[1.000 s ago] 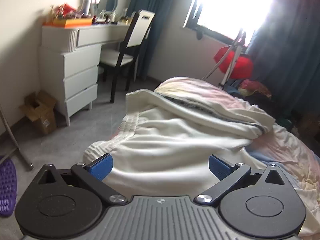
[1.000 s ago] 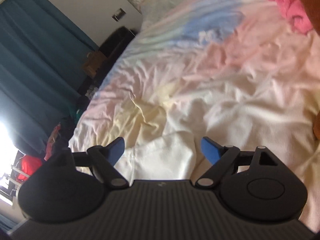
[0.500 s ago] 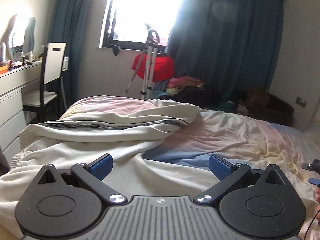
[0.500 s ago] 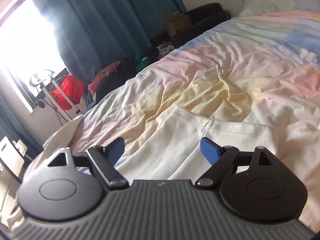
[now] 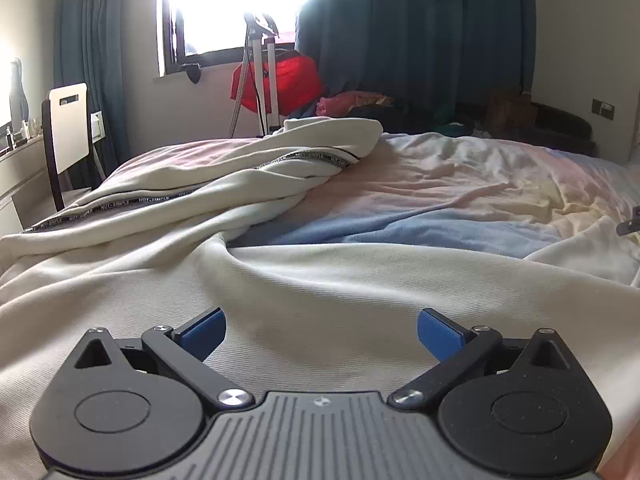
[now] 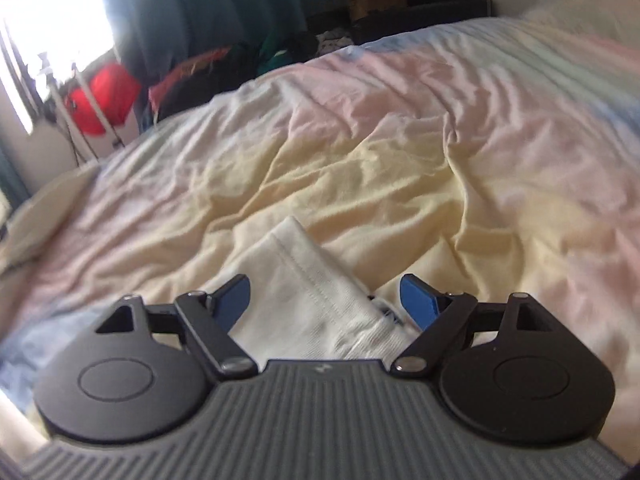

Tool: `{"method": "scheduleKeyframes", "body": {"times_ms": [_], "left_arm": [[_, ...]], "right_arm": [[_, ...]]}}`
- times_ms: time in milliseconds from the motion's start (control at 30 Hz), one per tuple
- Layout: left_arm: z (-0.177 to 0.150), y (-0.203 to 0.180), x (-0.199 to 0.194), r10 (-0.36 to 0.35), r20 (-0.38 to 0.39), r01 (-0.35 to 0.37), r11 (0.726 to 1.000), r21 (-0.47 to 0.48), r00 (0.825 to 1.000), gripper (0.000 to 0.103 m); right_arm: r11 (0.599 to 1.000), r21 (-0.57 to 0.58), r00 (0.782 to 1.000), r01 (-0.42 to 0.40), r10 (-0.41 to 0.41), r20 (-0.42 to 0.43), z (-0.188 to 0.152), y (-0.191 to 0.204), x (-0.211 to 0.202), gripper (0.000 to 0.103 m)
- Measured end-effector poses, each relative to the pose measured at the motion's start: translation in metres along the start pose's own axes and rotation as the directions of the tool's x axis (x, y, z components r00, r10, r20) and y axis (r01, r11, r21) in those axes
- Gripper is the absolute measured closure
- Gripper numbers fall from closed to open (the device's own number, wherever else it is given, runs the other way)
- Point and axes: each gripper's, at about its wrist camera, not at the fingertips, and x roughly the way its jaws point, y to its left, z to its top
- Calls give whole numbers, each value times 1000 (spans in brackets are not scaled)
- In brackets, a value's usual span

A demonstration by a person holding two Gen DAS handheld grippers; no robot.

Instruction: Fold clothes

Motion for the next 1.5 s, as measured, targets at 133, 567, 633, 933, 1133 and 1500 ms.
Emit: {"method": "scheduleKeyframes", "body": {"times_ms": [133, 567, 633, 933, 1133, 1500], "left_arm": [[-6, 6, 15, 6, -50, -7, 1000, -15, 999, 0], [-6, 11, 16, 20, -68, -22, 999, -29, 997, 0], [-5, 11, 13, 28, -57, -29, 999, -21, 998, 0], [7, 10, -8, 44, -15, -44, 999, -14, 999, 0], [8, 9, -28, 48, 25, -48, 999, 0, 999, 0], [-15, 4, -33, 60, 3, -60, 998, 20, 998, 3]], "right_arm": [[996, -89, 1000, 17, -16, 12, 1, 5, 5, 34], [992, -41, 988, 119, -114, 104, -6, -15, -12, 95], [994, -11, 986, 113, -111, 122, -8, -15, -17, 93], [998, -30, 961, 47, -37, 273, -21, 39, -111, 10], [997, -39, 956, -64, 73, 286, -44, 104, -183, 10], [979, 59, 954, -195, 175, 243, -105, 177, -213, 10]]}}
